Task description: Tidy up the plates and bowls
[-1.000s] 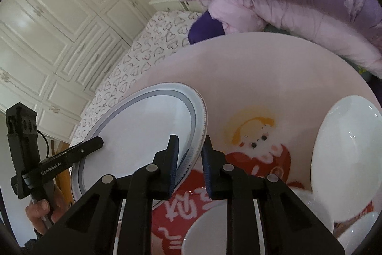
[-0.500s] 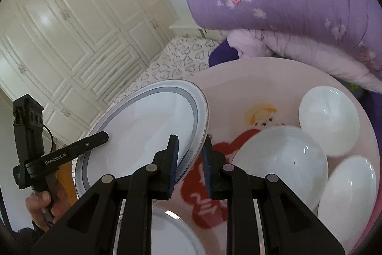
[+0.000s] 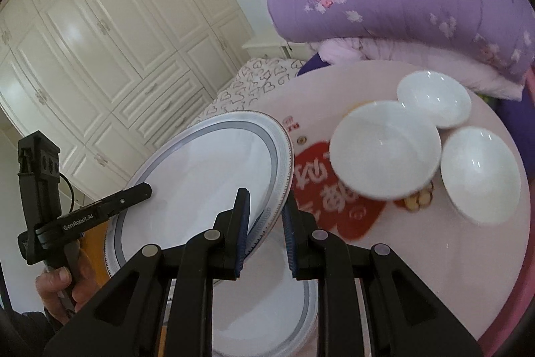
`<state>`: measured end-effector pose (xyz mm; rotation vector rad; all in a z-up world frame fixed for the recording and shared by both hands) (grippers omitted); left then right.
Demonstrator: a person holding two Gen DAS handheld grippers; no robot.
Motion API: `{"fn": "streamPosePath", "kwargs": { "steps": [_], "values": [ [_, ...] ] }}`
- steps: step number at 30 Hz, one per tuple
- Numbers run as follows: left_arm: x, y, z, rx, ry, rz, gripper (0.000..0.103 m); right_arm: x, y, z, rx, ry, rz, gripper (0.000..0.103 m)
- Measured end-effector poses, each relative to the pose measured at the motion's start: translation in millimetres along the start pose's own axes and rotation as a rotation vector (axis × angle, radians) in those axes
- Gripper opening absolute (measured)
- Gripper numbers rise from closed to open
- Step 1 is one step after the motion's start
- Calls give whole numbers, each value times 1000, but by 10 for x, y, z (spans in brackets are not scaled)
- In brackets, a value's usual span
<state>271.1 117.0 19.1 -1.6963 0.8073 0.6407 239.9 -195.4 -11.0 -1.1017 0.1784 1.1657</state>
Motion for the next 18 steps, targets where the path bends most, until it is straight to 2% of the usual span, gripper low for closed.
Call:
{"fn": "streamPosePath", "kwargs": {
  "steps": [6, 18],
  "values": [
    [-10, 310, -115, 17, -10, 52, 18, -97, 291, -35, 12, 21, 12, 19],
    [443, 256, -261, 17, -58, 138, 19, 43, 702, -179, 39, 42, 94, 20]
  ]
}}
Point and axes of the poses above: each gripper's, at about its wrist camera, not at the fingertips, and x roughly the way its jaws point, z to its left, y to its underside, the point moved 1 cm from there along x, roughly the way its jaws point, and after that the axes turned 6 degrees about -y, right-handed, at the moved point
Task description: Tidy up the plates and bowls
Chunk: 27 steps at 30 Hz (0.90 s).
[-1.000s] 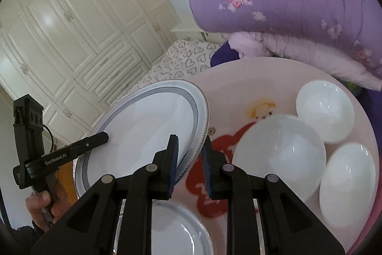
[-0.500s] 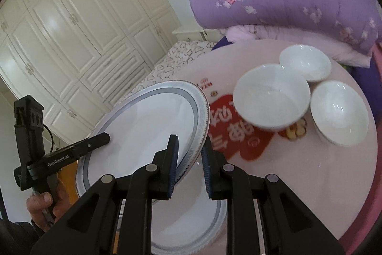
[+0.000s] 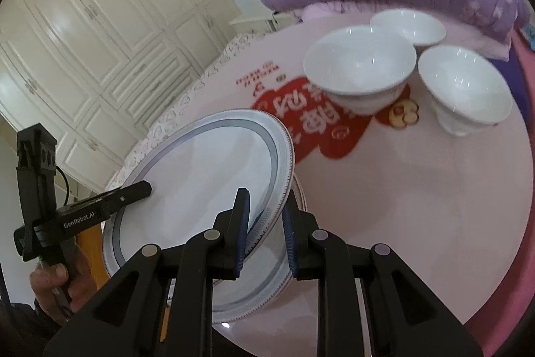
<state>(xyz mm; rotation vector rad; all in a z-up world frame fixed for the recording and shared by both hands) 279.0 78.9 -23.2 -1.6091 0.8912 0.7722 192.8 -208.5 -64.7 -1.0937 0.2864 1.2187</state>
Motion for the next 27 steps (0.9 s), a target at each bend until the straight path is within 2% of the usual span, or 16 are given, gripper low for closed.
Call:
{"fn": "streamPosePath", "kwargs": {
  "steps": [5, 9, 14, 19, 24, 27],
  "values": [
    [141, -2, 1, -6, -18, 20, 20, 99, 78, -7, -1, 8, 27, 20],
    [198, -55, -57, 5, -35, 10, 20, 148, 138, 17, -16, 25, 38, 20],
    [251, 44, -76, 28, -63, -7, 21, 190, 201, -9, -15, 30, 52, 21],
    [375, 144, 30, 4, -42, 37, 22, 193, 229, 24, -21, 39, 51, 23],
    [403, 155, 17, 21, -43, 34, 23, 167, 234, 8, -11, 41, 39, 24],
    [398, 165, 0, 37, -57, 26, 21, 133, 234, 10, -3, 16, 25, 39]
  ]
}}
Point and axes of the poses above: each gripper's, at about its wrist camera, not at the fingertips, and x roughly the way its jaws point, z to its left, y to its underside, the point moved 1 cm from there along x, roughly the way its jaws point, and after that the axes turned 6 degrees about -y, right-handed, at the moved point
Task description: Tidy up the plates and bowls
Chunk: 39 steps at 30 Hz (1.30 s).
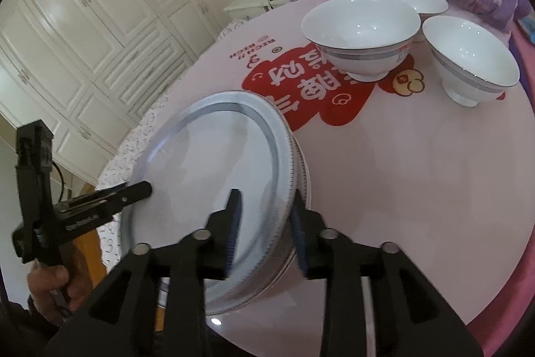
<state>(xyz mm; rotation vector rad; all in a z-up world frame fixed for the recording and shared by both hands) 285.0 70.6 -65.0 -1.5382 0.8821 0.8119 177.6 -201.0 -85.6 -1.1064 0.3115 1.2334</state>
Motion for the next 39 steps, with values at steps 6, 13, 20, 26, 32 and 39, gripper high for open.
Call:
{"fn": "streamPosePath", "kwargs": {
  "steps": [6, 13, 20, 26, 32, 39],
  "values": [
    [-73, 10, -20, 13, -23, -37, 25, -153, -11, 3, 8, 29, -80, 97],
    [-203, 34, -42, 18, -50, -85, 62, -338, -53, -142, 74, 36, -144, 103],
    [-396, 34, -124, 19, -66, -148, 81, -521, -161, -214, 166, 43, -219, 103],
    [-551, 30, -226, 34, -77, -194, 93, -753, -271, -57, 58, 139, -323, 103],
    [-638, -20, -329, 49, -65, -211, 96, -724, -322, -17, -19, 208, -283, 103],
    [-745, -112, -448, 69, -37, -245, 100, -772, -442, -54, -78, 369, -301, 103]
  ]
}}
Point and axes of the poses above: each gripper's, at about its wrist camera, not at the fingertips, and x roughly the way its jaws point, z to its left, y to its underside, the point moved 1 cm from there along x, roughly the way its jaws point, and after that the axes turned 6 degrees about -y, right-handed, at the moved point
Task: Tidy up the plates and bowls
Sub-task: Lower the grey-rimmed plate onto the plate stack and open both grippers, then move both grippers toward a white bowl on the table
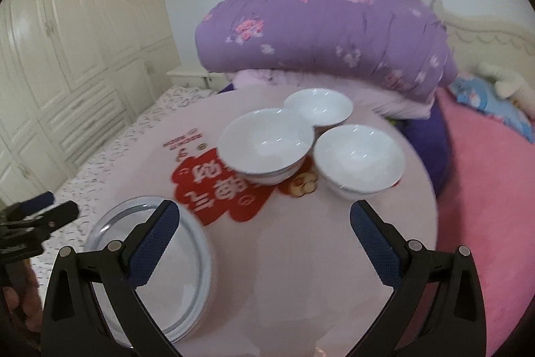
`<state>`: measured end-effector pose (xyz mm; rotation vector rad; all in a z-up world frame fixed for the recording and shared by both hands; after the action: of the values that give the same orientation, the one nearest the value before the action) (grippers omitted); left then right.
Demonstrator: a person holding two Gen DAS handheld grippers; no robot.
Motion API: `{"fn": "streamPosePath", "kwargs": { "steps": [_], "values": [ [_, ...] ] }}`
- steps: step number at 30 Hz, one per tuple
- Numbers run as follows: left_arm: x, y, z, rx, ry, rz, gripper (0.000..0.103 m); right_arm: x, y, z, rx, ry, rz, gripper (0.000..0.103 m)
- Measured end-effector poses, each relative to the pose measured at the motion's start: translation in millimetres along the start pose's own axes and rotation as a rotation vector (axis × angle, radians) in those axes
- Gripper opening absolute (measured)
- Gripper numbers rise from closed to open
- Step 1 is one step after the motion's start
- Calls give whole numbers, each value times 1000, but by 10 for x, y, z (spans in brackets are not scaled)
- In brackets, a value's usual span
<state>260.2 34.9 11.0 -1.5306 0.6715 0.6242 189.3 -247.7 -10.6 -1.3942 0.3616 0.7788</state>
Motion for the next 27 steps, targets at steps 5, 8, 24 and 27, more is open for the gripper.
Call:
{"fn": "streamPosePath", "kwargs": {
  "steps": [5, 8, 24, 27],
  "values": [
    [36, -144, -125, 30, 14, -13, 100, 95, -133, -86, -62, 53, 20, 103],
    [108, -256, -207, 49, 19, -16, 100, 156, -237, -166, -85, 60, 28, 103],
    [1142, -1005, -765, 100, 21, 73, 101, 795, -980, -638, -77, -115, 147, 103],
    [1357, -1076, -876, 101, 26, 103, 101, 953, -1025, -712, -41, -164, 199, 103]
  ]
}}
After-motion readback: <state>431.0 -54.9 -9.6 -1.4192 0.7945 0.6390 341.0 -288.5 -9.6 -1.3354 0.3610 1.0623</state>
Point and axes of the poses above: each gripper's, at about its wrist camera, not at the fingertips, and x roughly the way its jaws point, z to its left, y to its underside, the point moved 1 cm from there along x, roughly the way its jaws point, and after that the axes turned 6 degrees about -y, right-handed, at the moved point
